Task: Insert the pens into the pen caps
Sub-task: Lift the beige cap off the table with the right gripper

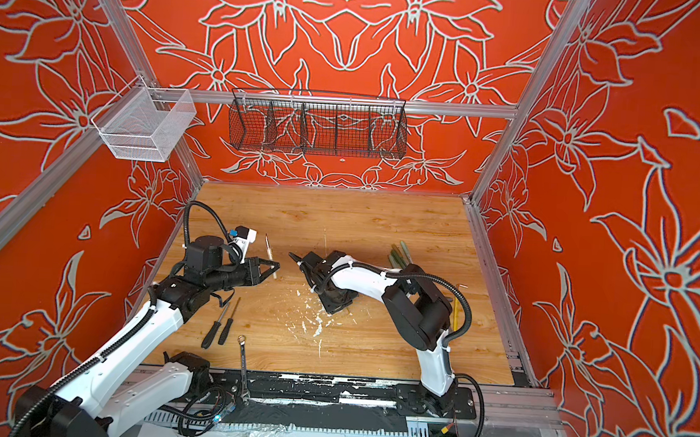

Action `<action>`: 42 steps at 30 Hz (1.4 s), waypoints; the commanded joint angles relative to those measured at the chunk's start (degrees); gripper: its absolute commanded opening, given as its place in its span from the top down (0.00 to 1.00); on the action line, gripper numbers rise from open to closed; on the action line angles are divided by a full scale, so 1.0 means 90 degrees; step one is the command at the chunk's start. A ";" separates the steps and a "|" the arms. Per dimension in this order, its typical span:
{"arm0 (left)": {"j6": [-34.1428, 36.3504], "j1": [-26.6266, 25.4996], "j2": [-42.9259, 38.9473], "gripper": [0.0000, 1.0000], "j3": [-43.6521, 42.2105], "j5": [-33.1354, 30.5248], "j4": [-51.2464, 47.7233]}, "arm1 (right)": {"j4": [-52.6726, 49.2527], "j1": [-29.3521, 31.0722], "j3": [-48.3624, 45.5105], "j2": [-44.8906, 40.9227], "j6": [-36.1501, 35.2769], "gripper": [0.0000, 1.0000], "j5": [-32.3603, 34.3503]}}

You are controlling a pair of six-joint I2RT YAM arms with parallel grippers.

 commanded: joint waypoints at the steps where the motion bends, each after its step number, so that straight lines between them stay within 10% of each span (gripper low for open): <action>1: -0.0001 0.0055 -0.0073 1.00 -0.0004 0.0129 0.0179 | -0.0319 0.0030 0.0099 0.0233 0.0022 0.91 0.0272; 42: -0.0107 0.0063 -0.0092 1.00 0.0163 0.0267 -0.0047 | 0.0542 -0.0094 -0.0144 0.0539 -0.0366 0.86 -0.0223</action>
